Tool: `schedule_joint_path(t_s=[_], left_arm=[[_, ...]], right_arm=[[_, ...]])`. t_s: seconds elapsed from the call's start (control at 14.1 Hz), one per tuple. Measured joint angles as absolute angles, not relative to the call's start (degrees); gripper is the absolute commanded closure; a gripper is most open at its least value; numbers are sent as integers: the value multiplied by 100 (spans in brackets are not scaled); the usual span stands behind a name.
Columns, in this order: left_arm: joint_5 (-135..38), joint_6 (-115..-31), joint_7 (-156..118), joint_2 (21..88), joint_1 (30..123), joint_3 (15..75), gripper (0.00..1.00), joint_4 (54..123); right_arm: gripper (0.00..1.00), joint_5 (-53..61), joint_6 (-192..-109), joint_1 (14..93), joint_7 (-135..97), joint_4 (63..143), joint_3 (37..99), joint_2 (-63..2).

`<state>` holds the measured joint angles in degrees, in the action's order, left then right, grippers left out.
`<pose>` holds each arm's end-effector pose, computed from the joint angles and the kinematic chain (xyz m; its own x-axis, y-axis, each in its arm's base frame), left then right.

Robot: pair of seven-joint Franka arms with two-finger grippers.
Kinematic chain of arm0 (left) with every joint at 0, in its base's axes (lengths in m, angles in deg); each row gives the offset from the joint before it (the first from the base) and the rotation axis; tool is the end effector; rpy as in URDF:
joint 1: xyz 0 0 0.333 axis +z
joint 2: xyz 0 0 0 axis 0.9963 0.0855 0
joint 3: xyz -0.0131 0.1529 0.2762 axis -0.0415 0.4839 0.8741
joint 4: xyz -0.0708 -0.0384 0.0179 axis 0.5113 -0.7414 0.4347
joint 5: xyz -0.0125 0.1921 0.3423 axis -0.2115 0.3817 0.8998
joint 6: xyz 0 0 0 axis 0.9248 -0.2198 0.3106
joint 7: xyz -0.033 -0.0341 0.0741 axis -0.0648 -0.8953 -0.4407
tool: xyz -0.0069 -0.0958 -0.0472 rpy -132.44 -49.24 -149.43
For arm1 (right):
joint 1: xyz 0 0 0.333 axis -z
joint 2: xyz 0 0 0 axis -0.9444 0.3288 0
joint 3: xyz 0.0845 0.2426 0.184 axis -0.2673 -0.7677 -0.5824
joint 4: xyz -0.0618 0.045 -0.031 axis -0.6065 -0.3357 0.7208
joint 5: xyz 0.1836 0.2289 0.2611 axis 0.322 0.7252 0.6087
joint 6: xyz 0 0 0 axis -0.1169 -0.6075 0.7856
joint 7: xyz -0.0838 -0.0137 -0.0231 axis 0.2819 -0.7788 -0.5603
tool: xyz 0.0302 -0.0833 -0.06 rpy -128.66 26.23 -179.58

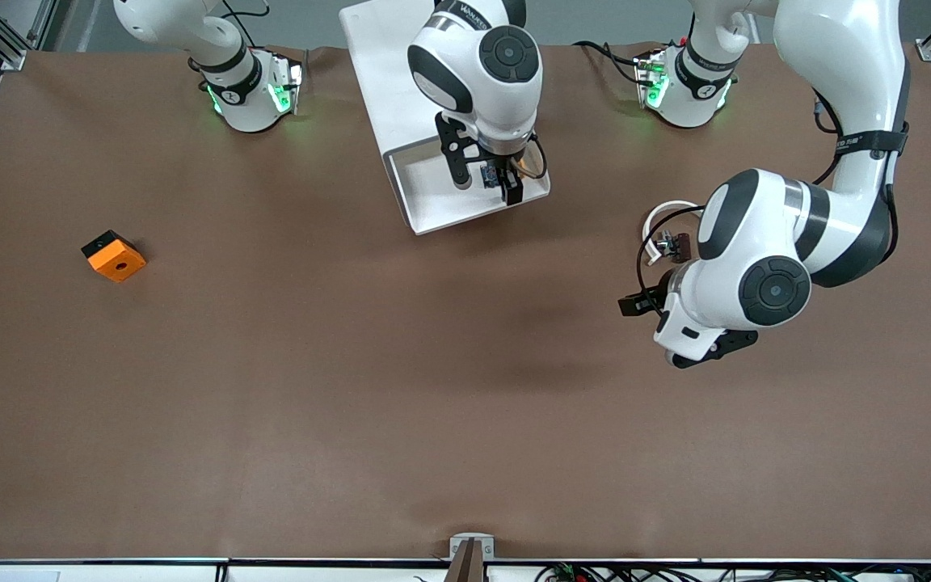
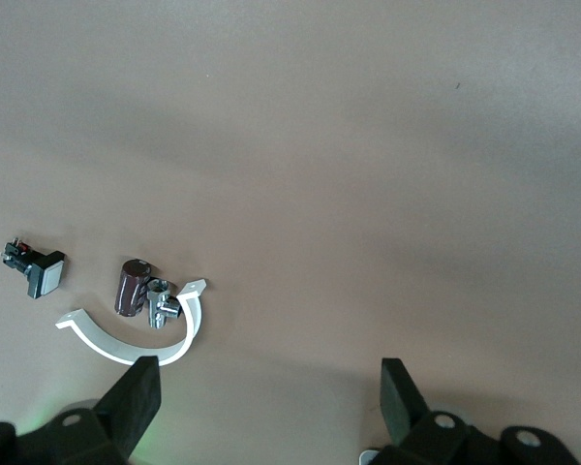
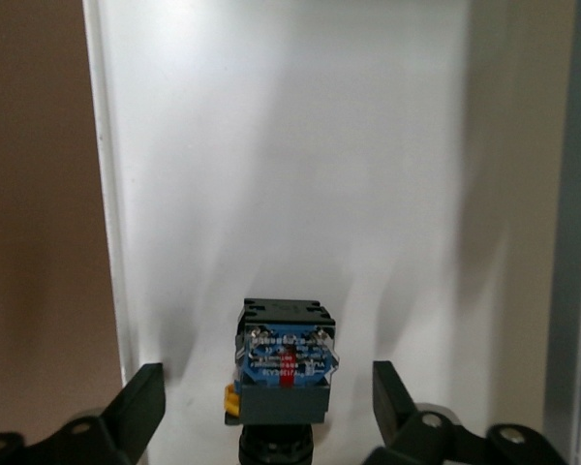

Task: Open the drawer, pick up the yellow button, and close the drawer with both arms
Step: 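Grasp the yellow-capped button inside the drawer with the right gripper, then lift the button out with the right gripper while the left gripper reaches the drawer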

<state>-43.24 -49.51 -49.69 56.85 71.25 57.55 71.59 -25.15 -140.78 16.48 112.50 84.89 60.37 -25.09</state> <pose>0.6218 -0.2197 0.3876 0.8967 0.3197 -0.3063 0.3040 -0.9475 -0.0988 0.3795 0.5824 0.4022 0.2968 -0.9527 -0.0657 -0.9409 -0.3035 0.1501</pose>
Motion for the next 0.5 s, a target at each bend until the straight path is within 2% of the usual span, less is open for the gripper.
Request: schedule_joint_path(t_s=[0.07,0.28,0.5], left_arm=[[-4324,-4952,-4969,5685,7123,5751,0,7159],[-4324,-4953,-4969,5685,7121,5740,0,7160],[-4324,-4953,-4969,5685,7122,5740,0,7161]], right_arm=[[69,-2515,-14078,1648,11179,8488,6037,-2509],[100,-2515,-14077,1644,11088,8488,6037,-2509],[100,-2515,-14074,1630,11068,8478,6037,-2509]])
